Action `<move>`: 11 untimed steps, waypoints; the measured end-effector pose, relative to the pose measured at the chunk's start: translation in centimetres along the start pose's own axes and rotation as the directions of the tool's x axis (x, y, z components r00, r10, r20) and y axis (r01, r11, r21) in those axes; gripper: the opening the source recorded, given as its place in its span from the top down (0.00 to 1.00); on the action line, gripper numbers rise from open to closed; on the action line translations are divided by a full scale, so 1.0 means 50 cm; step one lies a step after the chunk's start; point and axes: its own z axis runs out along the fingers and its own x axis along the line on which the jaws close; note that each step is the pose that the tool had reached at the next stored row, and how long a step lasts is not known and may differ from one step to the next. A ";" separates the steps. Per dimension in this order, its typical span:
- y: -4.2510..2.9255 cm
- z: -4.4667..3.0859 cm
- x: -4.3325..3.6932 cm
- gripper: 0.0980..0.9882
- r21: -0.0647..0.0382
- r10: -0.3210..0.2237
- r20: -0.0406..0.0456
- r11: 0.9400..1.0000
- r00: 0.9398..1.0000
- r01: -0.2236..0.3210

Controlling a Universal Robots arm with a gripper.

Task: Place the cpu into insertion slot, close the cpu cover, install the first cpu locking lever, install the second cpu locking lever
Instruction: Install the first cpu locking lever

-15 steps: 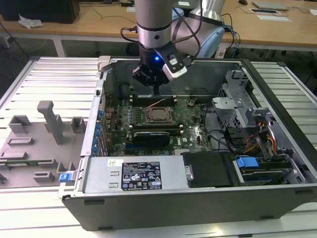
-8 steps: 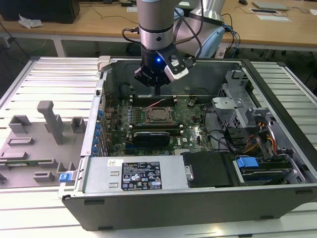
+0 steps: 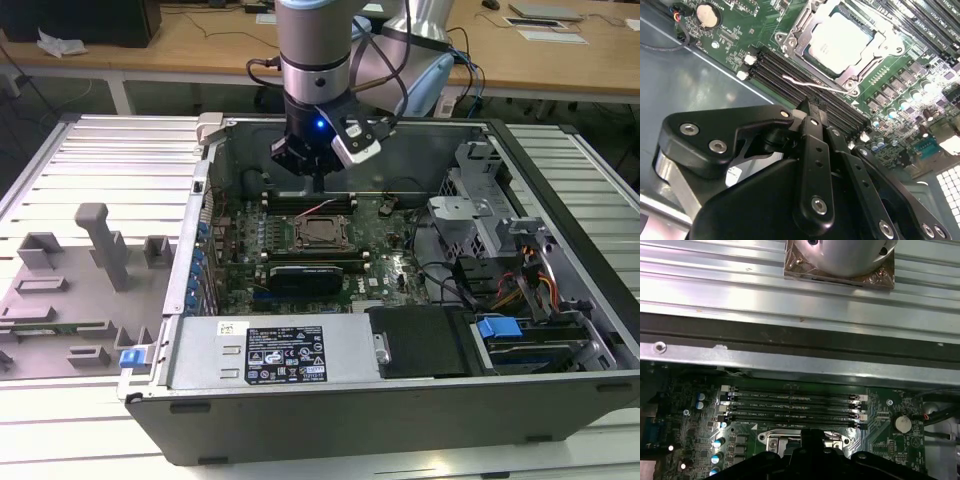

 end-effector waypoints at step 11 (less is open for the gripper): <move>-0.013 0.030 0.004 0.99 -0.016 0.001 0.004 1.000 1.000 -0.001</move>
